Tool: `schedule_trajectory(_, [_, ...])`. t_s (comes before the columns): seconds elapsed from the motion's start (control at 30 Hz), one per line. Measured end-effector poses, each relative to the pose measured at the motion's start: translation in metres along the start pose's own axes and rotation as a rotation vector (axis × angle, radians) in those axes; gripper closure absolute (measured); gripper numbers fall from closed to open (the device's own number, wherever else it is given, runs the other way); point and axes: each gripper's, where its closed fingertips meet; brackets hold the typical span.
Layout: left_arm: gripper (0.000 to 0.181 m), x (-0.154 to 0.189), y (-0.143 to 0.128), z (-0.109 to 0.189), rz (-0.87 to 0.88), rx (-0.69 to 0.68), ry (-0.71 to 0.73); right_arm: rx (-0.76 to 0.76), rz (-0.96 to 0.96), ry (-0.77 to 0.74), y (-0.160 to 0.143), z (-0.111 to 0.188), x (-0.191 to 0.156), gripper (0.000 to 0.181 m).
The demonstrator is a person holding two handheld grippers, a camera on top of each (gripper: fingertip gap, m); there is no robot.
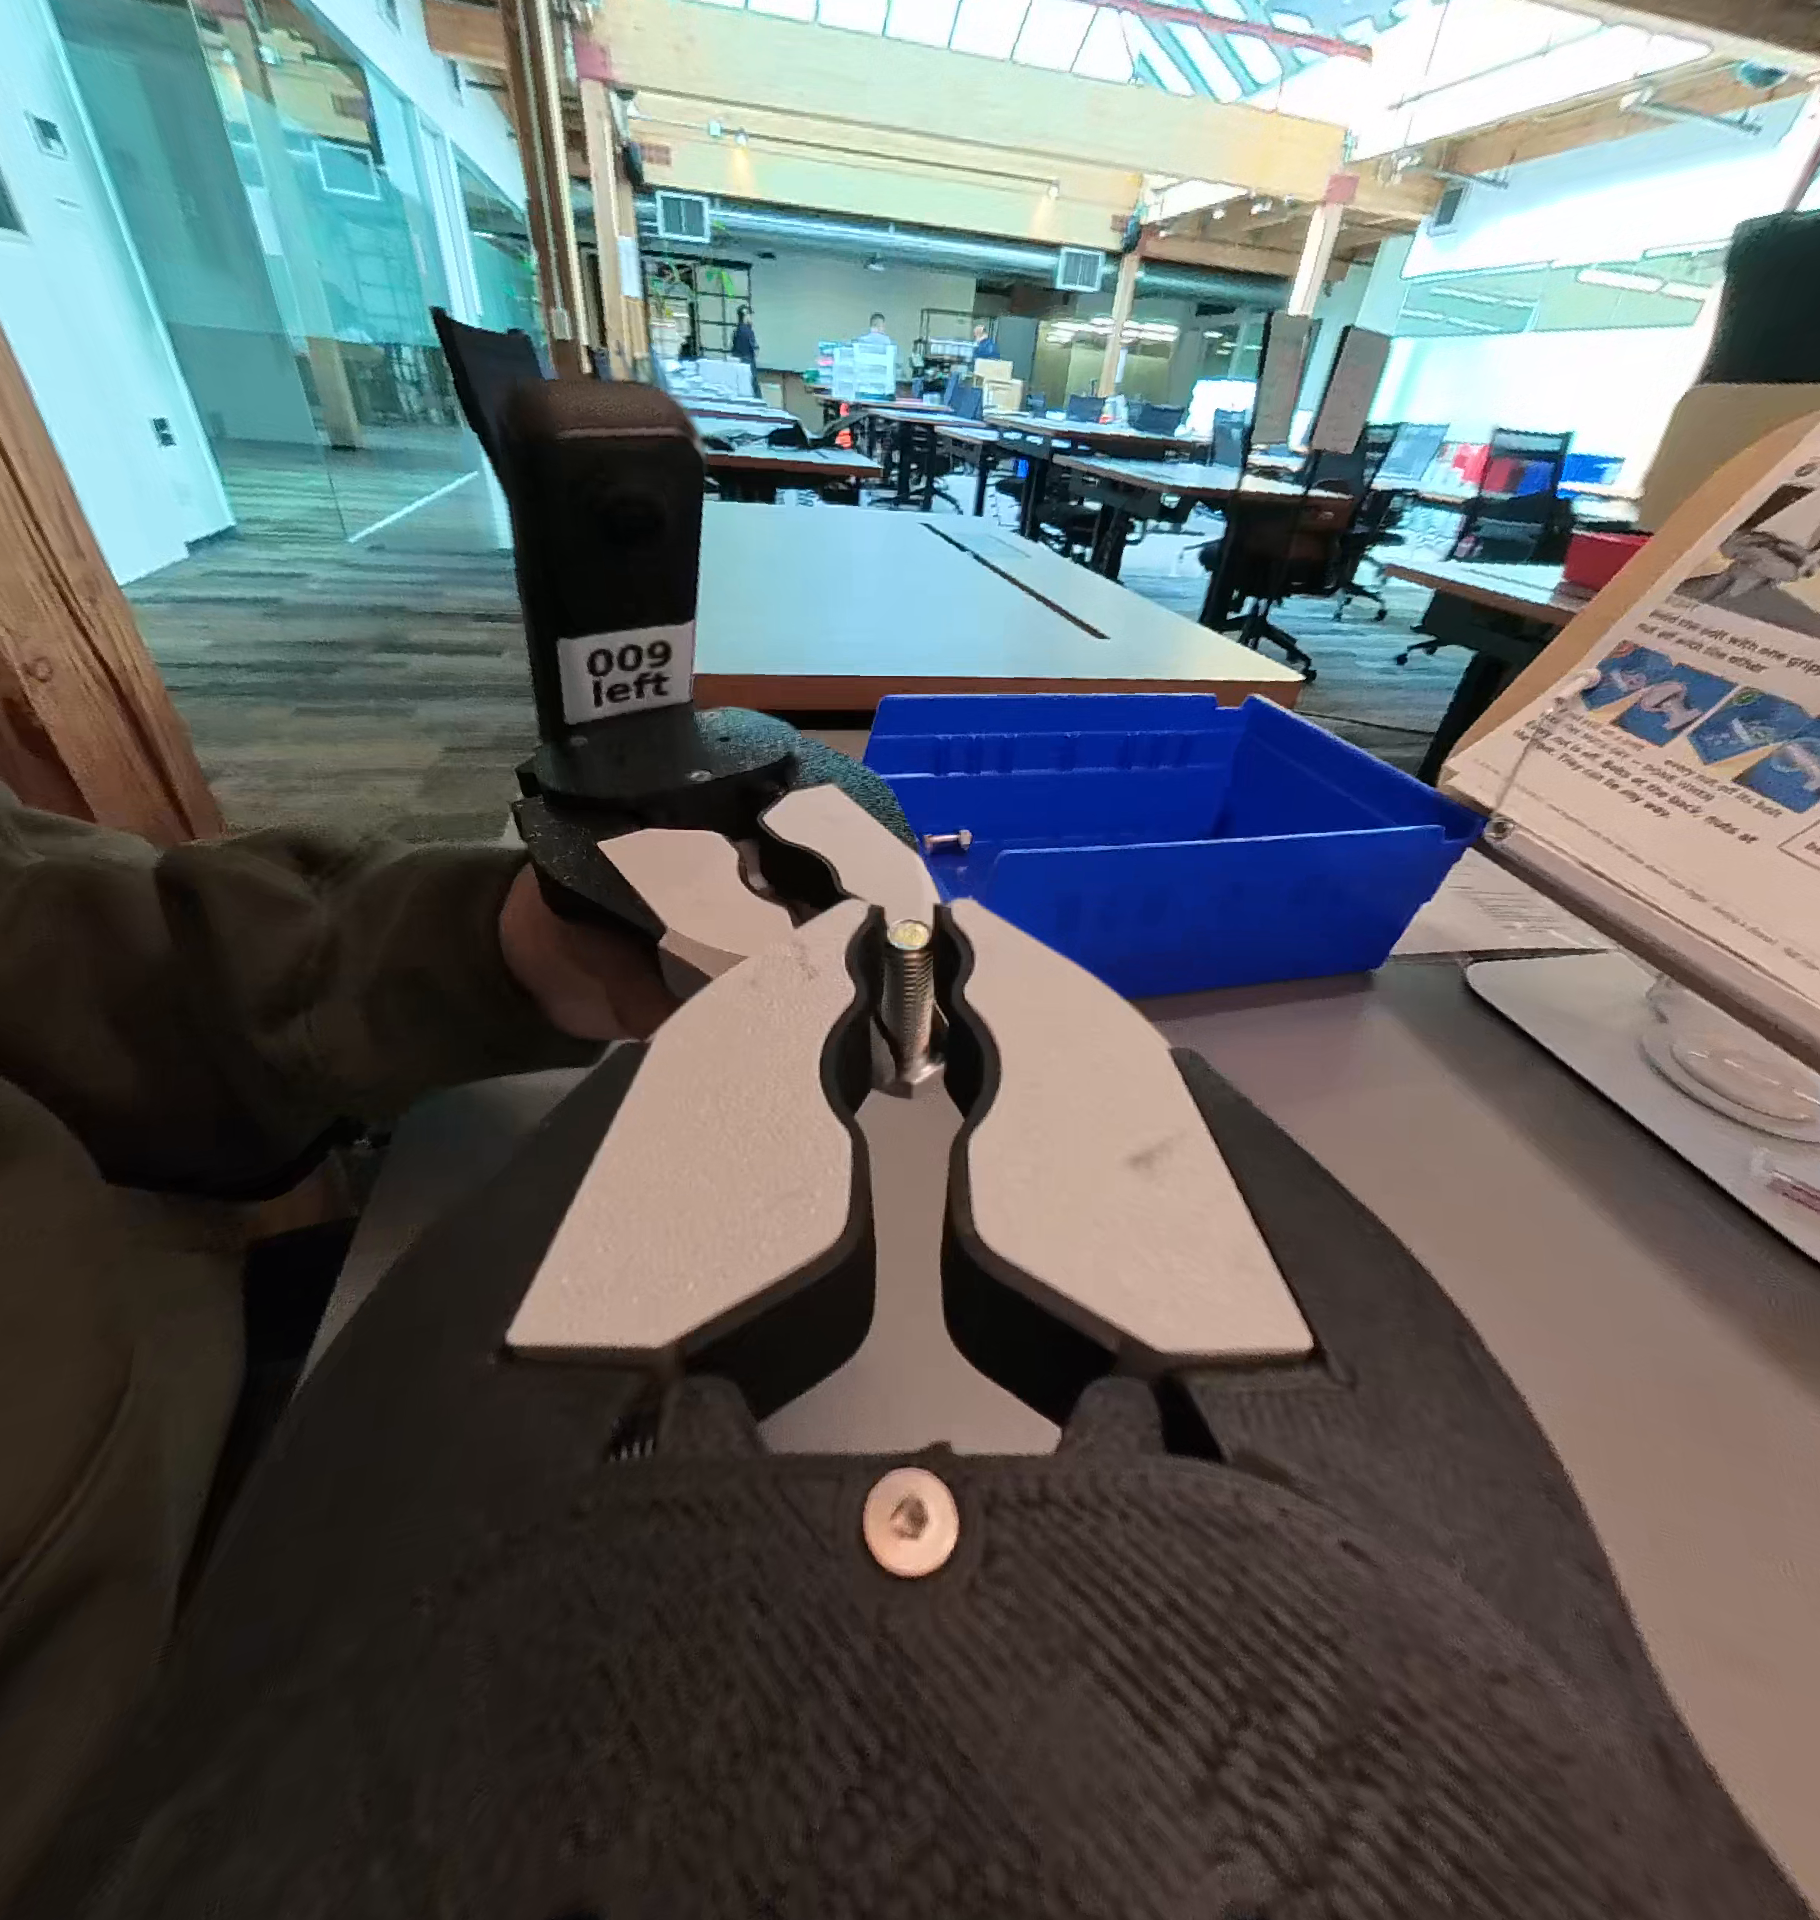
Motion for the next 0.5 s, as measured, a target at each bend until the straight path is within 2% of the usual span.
schedule_trajectory(0.07, [0.168, -0.006, 0.005, -0.002, 0.002, 0.032, 0.047, 0.010, 0.011, -0.017, 0.005, 0.002, 0.004, 0.173])
schedule_trajectory(0.1, [0.157, -0.012, 0.005, -0.002, 0.000, 0.032, 0.089, 0.014, 0.022, -0.046, 0.009, 0.004, 0.010, 0.173])
schedule_trajectory(0.17, [0.147, -0.023, 0.001, 0.001, -0.007, -0.008, 0.157, -0.003, 0.073, -0.189, 0.018, 0.017, 0.039, 0.173])
schedule_trajectory(0.27, [0.149, -0.029, -0.001, 0.010, -0.029, -0.036, 0.187, -0.105, 0.221, -0.599, 0.034, 0.068, 0.133, 0.173])
schedule_trajectory(0.37, [0.151, -0.035, -0.002, 0.022, -0.004, -0.041, 0.220, -0.338, 0.278, -0.930, 0.020, 0.137, 0.240, 0.173])
schedule_trajectory(0.43, [0.151, -0.042, -0.005, 0.032, 0.014, -0.055, 0.258, -0.477, 0.268, -1.053, 0.001, 0.174, 0.296, 0.173])
schedule_trajectory(0.5, [0.151, -0.050, -0.009, 0.043, 0.026, -0.080, 0.292, -0.636, 0.254, -1.121, -0.024, 0.201, 0.334, 0.172])
Point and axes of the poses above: each gripper's, where its closed fingertips meet, z back along the fingers, y out of its top, x = y × z across the jaws, and after that the axes turned 6 degrees about -z, right-handed
